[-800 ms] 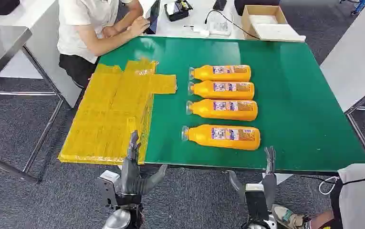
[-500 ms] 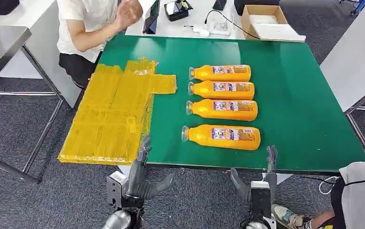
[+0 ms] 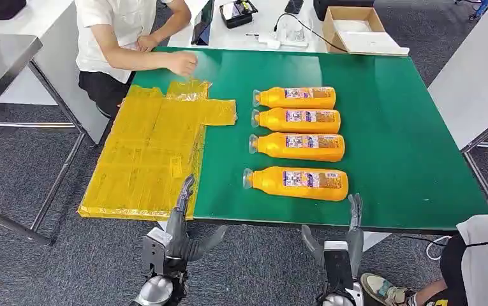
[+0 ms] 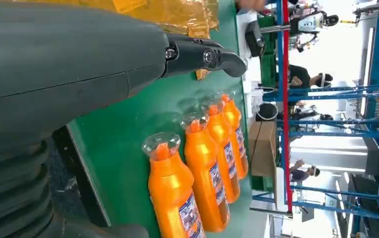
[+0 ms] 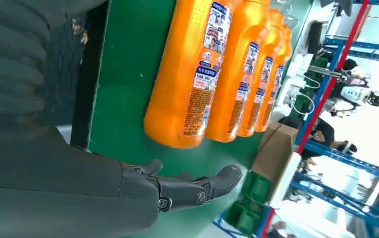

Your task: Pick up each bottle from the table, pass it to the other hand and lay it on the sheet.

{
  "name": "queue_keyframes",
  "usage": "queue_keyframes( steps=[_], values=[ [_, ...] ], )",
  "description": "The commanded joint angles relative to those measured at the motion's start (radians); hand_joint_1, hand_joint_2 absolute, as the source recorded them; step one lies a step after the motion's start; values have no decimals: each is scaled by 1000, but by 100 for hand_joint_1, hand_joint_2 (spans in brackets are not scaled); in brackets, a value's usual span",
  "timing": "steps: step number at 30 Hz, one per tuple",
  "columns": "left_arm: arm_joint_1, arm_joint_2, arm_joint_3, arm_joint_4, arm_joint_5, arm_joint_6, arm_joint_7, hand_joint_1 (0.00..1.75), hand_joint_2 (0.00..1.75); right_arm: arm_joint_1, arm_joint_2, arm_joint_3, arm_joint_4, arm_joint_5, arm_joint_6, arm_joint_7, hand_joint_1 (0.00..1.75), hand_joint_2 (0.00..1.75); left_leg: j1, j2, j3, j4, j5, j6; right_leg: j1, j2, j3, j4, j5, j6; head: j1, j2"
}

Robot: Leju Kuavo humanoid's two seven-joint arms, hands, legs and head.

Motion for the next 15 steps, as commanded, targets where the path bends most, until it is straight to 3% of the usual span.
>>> queue_keyframes(
  steps=[1,4,11,15],
  values=[
    [-46,-6,16,82,0,-11,22,0,175,-159,-132,68,262,272,-78,143,0,175,1,3,7,-1,-2,-1,2,2,7,-2,-1,-2,-1,0],
    [-78,-14,3,87,7,-35,28,0,175,-283,-167,70,388,384,-58,198,0,175,1,2,6,-1,-1,-1,1,2,6,-2,0,-2,0,0],
    [-101,-20,-39,99,9,-68,32,0,175,-412,-179,117,508,456,20,246,0,175,0,3,4,-1,0,0,0,2,4,-1,1,-1,0,0],
    [-103,-18,-42,100,8,-69,32,0,175,-417,-174,119,516,459,16,250,0,175,1,2,6,0,-1,-1,1,2,6,-1,0,-2,0,0]
  ],
)
